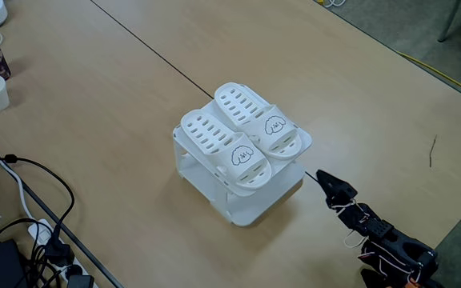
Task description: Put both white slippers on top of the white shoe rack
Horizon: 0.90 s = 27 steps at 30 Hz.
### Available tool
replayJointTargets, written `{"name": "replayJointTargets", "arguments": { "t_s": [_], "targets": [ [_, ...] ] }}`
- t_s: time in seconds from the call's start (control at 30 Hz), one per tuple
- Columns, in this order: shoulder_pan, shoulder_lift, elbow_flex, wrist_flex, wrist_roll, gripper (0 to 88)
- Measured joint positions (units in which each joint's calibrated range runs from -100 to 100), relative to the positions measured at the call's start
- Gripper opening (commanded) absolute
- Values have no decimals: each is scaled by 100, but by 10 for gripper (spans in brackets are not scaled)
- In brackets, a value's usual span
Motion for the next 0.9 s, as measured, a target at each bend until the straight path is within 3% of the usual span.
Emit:
{"name": "replayJointTargets", "arguments": {
  "t_s": [0.53, 0.9],
  "targets": [
    [0, -2903, -9, -635, 0, 8],
    [-210, -3010, -9, -3270, 0, 8]
  ]
}}
